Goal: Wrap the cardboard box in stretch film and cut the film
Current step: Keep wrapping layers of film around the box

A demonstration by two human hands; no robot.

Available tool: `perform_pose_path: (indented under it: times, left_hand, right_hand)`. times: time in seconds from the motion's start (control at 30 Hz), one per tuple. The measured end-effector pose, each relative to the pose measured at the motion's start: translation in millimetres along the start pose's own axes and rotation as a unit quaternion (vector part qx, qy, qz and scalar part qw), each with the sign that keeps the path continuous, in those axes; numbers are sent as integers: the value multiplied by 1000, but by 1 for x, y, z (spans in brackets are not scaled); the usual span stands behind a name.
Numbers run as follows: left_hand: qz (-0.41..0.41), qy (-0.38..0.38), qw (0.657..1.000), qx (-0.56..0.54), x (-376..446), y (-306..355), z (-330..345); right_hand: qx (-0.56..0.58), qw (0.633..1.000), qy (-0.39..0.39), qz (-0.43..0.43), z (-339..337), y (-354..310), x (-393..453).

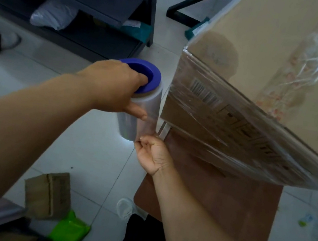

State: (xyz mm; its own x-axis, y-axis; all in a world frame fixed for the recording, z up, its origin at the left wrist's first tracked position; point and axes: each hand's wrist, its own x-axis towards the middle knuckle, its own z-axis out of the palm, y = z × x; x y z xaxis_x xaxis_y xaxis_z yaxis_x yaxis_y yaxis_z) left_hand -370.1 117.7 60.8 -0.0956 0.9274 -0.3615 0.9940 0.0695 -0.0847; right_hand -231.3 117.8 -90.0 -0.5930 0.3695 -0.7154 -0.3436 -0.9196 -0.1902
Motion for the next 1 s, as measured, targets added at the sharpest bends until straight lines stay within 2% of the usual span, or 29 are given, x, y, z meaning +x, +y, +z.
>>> perform_pose_path:
  times: [0.3,0.77,1.0]
  left_hand:
    - [2,-3,1000,12,19,-21,-7]
    - [150,9,988,21,74,-66,-1]
    - [186,17,982,6,95,-81,8]
  right_hand:
    - [7,1000,-1,-1,18,-3,18]
    - [57,993,27,-98,39,8,64]
    - [83,987,30,-132,43,14,80]
